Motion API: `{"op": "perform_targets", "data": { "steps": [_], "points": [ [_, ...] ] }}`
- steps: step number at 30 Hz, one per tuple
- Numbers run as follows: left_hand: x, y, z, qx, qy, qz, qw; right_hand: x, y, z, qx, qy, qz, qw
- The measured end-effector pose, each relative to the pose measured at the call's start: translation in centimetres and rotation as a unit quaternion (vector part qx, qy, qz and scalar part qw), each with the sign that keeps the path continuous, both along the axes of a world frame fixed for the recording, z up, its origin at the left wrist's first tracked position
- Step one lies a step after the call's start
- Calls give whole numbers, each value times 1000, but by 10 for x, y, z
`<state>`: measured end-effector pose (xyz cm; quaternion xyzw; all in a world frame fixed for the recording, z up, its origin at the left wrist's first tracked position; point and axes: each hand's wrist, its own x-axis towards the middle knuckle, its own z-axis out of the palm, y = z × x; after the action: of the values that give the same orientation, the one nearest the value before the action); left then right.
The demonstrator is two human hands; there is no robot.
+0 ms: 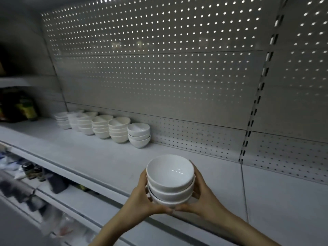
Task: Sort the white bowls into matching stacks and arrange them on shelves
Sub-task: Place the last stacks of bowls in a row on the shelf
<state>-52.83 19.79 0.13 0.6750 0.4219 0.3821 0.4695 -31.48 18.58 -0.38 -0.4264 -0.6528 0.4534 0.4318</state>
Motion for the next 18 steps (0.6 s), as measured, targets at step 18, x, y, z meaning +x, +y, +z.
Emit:
{"op": "perform_targets", "data": {
  "steps": [18],
  "points": [
    [-73,168,-4,-7,-48,64,997,-84,181,-6,-19,62,4,998]
  ]
}}
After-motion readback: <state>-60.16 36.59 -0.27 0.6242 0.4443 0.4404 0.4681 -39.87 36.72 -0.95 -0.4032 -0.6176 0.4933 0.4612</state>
